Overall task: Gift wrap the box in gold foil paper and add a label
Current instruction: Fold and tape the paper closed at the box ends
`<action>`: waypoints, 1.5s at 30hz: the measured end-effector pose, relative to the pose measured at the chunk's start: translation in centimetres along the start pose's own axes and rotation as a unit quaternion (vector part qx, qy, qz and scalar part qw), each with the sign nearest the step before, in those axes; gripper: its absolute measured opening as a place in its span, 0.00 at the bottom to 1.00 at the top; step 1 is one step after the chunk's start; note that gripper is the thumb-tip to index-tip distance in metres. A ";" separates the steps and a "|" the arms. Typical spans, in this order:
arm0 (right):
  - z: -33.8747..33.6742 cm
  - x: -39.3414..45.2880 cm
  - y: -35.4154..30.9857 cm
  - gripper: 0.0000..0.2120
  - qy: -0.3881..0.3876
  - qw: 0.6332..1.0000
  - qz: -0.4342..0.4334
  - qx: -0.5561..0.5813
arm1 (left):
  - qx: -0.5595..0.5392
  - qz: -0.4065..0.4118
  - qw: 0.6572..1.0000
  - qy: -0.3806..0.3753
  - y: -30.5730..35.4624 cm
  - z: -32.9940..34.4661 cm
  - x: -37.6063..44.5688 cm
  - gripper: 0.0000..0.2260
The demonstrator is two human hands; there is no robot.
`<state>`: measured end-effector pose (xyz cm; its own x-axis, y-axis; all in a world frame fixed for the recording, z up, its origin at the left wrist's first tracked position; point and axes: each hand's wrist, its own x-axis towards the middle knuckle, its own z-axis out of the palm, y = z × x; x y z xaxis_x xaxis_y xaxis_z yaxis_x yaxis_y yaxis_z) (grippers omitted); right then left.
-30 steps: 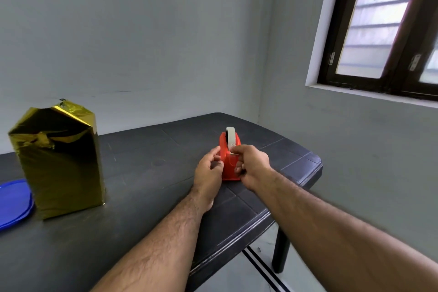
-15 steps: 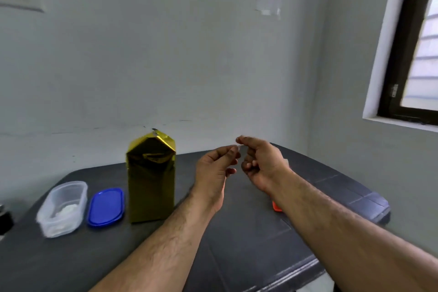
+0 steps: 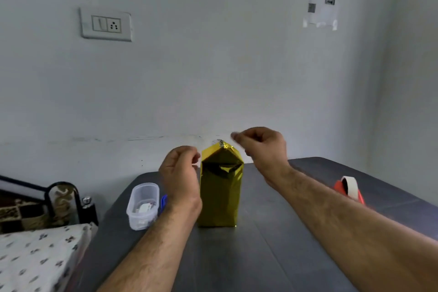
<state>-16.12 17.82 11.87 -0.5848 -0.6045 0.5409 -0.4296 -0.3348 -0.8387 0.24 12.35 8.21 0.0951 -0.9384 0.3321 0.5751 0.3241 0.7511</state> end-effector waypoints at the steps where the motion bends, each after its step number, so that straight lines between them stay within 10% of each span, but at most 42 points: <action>1: 0.6 0.5 0.2 0.14 -0.051 0.997 -0.020 -0.047 | 0.012 0.004 1.000 -0.003 -0.2 -1.2 1.0 0.06; 4: 1.5 2.1 0.8 0.24 -0.169 0.956 -0.075 -0.227 | 0.082 -0.022 0.993 -0.076 -2.0 -3.2 3.3 0.14; 12: 3.9 5.6 -0.2 0.04 -0.200 0.944 -0.035 -0.259 | 0.202 -0.074 0.938 -0.270 -4.2 -2.9 8.4 0.45; 45: 5.8 7.3 5.0 0.13 -0.182 0.972 0.083 -0.123 | 0.170 -0.072 0.918 -0.352 -5.5 -2.5 13.7 0.51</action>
<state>-18.55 7.52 11.25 -0.3970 -0.8661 0.3039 -0.5285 -0.0550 -0.8472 0.43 -2.59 7.24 -0.5796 -0.7032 0.4119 0.2431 0.3332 0.9110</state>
